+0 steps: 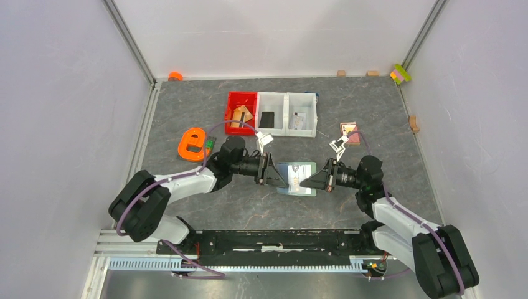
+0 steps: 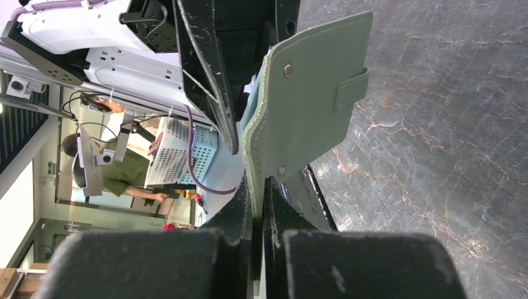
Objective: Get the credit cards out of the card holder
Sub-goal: Remove the credit card from the card holder.
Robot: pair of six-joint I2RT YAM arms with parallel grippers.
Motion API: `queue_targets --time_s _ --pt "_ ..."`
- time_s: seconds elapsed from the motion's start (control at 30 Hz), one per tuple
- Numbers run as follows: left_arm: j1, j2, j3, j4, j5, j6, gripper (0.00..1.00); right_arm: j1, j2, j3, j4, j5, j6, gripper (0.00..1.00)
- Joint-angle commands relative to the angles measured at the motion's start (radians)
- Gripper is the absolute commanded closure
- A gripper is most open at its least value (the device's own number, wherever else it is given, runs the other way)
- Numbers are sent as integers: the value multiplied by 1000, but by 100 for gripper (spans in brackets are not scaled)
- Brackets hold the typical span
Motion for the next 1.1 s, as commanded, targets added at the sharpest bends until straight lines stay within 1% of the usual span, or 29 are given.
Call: queue_targets --time_s 0.0,0.07,0.17,0.4,0.5,0.53,0.57,0.6,0.63,0.7,0.83,0.9,1.07 --pt "-31 24 77 37 -9 22 49 -2 -20 -7 89 -27 42 100" --pt "-37 41 95 37 -6 22 51 0 -22 -10 91 -29 49 100" --pt "-42 56 114 43 4 20 59 0 -21 -17 91 -33 52 100" --pt "-59 104 164 47 49 18 68 13 -9 -26 91 -33 50 100" --pt "-59 111 155 107 60 -12 79 18 -11 -26 91 -35 52 100" --pt "-59 115 153 128 67 -22 85 20 -11 -26 91 -35 53 100" --pt "-59 118 150 144 71 -31 94 20 -13 -24 91 -39 53 100" --pt "-59 120 147 148 70 -33 98 19 -13 -23 91 -43 54 99" --pt "-58 121 142 146 67 -31 98 20 -16 -21 92 -44 53 94" --pt "-49 116 128 151 59 -30 98 18 -21 -16 89 -41 51 81" --pt "-23 98 82 181 71 -43 98 14 -34 -1 74 -26 36 70" --pt "-12 84 60 187 77 -44 98 12 -33 9 67 -30 32 67" --pt "-10 70 28 188 83 -36 98 6 -29 29 52 -40 22 66"
